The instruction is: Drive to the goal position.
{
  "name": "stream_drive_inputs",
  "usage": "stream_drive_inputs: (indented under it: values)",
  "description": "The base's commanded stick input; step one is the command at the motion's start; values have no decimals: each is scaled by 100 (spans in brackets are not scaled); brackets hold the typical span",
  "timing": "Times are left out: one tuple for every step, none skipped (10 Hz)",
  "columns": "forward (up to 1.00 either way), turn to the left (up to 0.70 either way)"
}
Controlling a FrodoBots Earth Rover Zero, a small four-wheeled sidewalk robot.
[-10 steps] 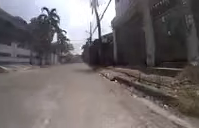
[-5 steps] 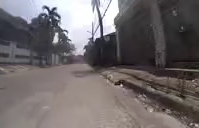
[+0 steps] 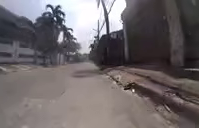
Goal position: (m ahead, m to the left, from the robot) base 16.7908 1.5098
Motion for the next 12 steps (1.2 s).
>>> stream_drive_inputs:
  values:
    - [100,0]
    - [100,0]
    - [100,0]
    - [100,0]
    - [100,0]
    - [100,0]
    - [100,0]
    - [100,0]
    - [100,0]
    - [100,0]
    - [100,0]
    - [100,0]
